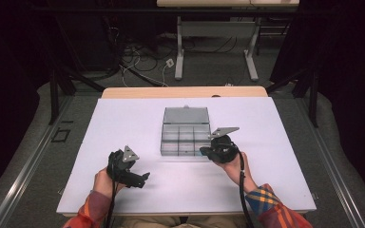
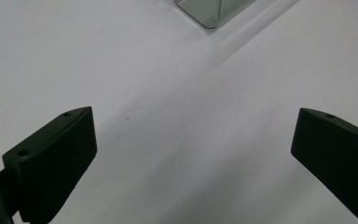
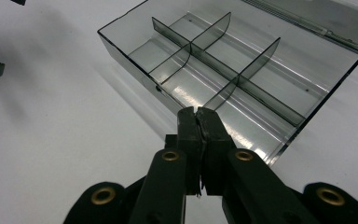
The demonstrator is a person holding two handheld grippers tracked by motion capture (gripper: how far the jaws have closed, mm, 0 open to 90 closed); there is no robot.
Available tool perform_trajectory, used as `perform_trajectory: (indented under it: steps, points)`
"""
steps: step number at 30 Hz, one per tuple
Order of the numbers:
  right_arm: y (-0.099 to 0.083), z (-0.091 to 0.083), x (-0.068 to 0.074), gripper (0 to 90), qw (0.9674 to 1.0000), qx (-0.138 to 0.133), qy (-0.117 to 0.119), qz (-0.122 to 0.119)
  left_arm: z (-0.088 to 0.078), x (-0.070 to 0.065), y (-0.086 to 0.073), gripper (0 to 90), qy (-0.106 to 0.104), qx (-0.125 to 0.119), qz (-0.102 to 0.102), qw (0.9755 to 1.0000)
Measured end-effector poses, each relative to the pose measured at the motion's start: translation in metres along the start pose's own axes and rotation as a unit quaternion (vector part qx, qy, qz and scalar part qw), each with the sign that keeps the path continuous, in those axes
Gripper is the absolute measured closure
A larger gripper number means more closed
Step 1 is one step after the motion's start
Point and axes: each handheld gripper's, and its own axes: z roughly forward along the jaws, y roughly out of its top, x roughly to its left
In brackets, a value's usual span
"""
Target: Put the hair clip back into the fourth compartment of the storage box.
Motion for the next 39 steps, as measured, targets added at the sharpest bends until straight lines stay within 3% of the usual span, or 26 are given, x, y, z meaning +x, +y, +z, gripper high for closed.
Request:
perform_trajectory:
  steps: [39]
  points:
    - [0.021, 0.021, 0.013, 89.0, 0.9998, -0.012, 0.003, -0.017, -0.001, -0.001, 0.001, 0.3, 0.001, -0.005, 0.005, 1.0000]
